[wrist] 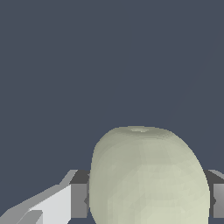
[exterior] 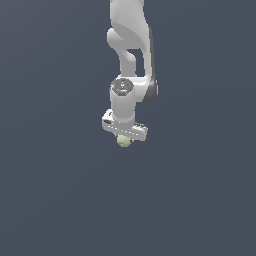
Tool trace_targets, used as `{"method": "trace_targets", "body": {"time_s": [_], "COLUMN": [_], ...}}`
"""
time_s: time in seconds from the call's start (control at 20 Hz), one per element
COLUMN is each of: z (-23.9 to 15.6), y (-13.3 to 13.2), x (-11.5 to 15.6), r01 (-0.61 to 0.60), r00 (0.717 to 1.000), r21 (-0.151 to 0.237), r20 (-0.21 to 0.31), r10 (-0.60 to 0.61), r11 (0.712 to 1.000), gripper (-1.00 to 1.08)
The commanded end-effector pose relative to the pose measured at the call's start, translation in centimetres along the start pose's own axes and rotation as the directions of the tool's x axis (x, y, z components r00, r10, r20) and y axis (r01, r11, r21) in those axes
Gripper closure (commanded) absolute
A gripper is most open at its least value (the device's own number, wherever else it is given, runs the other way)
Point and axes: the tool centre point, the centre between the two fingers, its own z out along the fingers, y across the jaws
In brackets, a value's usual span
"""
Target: Pick up the object and move it to a goal position.
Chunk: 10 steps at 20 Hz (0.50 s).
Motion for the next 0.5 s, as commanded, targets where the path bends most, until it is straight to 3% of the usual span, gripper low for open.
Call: {"method": "trace_targets", "body": {"time_s": [0.0,0.45], "z": [-0.23,-0.41], "y": [0.73,1.29], "x": [-0.43,-0.61], "r01": [0.001,0.001], "r00": [1.000,1.000], "r21": [0.000,0.000], "r20": [0.000,0.000], "r10": [-0.001,-0.001], "r11": [1.000,1.000], "gripper": [1.08,1.08]}}
